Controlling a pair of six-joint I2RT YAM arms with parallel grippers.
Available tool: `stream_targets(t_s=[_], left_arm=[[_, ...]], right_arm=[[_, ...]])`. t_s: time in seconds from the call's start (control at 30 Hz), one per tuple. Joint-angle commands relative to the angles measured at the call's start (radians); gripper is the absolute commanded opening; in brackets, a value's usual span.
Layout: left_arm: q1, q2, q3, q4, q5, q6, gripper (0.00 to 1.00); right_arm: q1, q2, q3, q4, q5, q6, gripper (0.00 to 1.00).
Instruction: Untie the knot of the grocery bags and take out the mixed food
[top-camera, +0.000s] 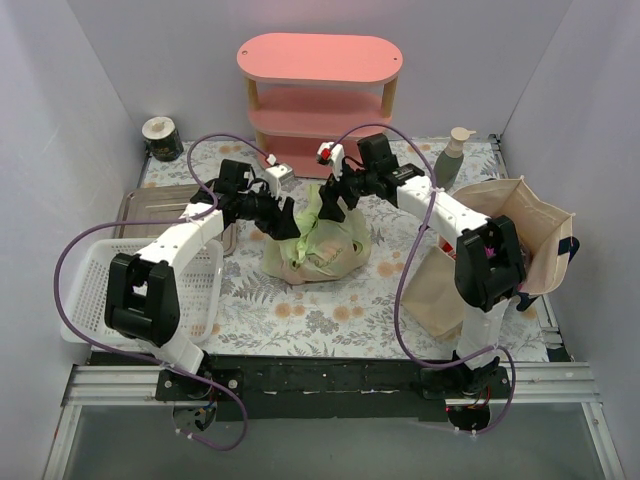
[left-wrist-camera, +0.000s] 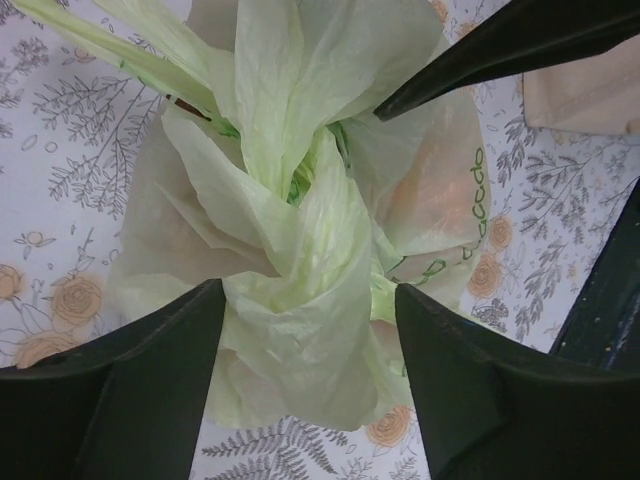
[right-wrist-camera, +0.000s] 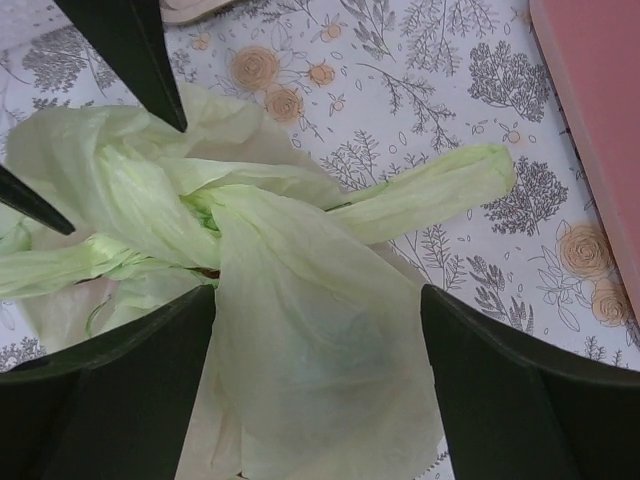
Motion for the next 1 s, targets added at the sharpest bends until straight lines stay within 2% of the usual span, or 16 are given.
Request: stream_targets(t_s=[0.0,0.03,0.2,0.23,0.27,0.3,0.33,0.43,0.47,0.5,0.53,0.6,0.63,0.67,0.8,0.97], left_arm=[[-0.005,-0.021,0.02,0.013,0.046,-0.015,0.59],[-0.005,-0.023,0.019,0.013,0.044,-0.017,0.55],[-0.005,-0.058,-0.007,-0.013,-0.011,0.034,0.3],[-0.005,-0.082,-0.035,-0.016,-0.034,0.04,0.22],[-0.005,-0.095,-0.053,-0.016,-0.058,0.043,0.0],[-0.002,-0.109,-0.071,-0.011,-0.091,0.043,0.0],[-0.002,-0.124,-0.088,-0.007,-0.124,0.055,0.0],[0.013,-0.17,-0.151,0.032,-0.196,0.019,0.0],[0.02,-0.185,-0.17,0.041,-0.204,0.003,0.0],[0.033,-0.19,-0.177,0.052,-0.215,-0.01,0.0],[0.038,-0.193,-0.179,0.064,-0.229,-0.023,0.02],[0.038,-0.198,-0.15,0.059,-0.215,-0.023,0.44],[0.038,-0.196,-0.132,0.043,-0.192,-0.014,0.59],[0.038,-0.193,-0.107,0.041,-0.147,-0.009,0.62],[0.027,-0.152,0.005,0.038,-0.027,0.012,0.67],[0.001,-0.097,0.057,0.041,0.047,0.055,0.69]], right_arm=[[0.019,0.015,0.019,0.013,0.084,0.012,0.83],[0.019,0.017,0.016,0.026,0.11,0.012,0.71],[-0.018,-0.032,-0.022,0.085,0.215,0.011,0.45],[-0.035,-0.046,-0.031,0.092,0.206,0.048,0.37],[-0.076,-0.078,-0.042,0.099,0.169,0.068,0.32],[-0.098,-0.095,-0.077,0.1,0.151,0.09,0.27],[-0.116,-0.117,-0.099,0.103,0.135,0.105,0.16],[-0.184,-0.207,-0.215,0.122,0.097,0.165,0.03],[-0.217,-0.253,-0.25,0.135,0.069,0.214,0.03],[-0.228,-0.273,-0.278,0.138,0.062,0.232,0.04],[-0.234,-0.293,-0.325,0.139,0.055,0.242,0.19],[-0.236,-0.35,-0.347,0.134,0.019,0.21,0.41],[-0.236,-0.365,-0.347,0.132,-0.004,0.194,0.75],[-0.228,-0.385,-0.332,0.128,-0.024,0.182,0.98],[-0.176,-0.388,-0.252,0.091,-0.035,0.067,0.98],[-0.043,-0.298,-0.134,-0.016,0.084,-0.26,0.98]])
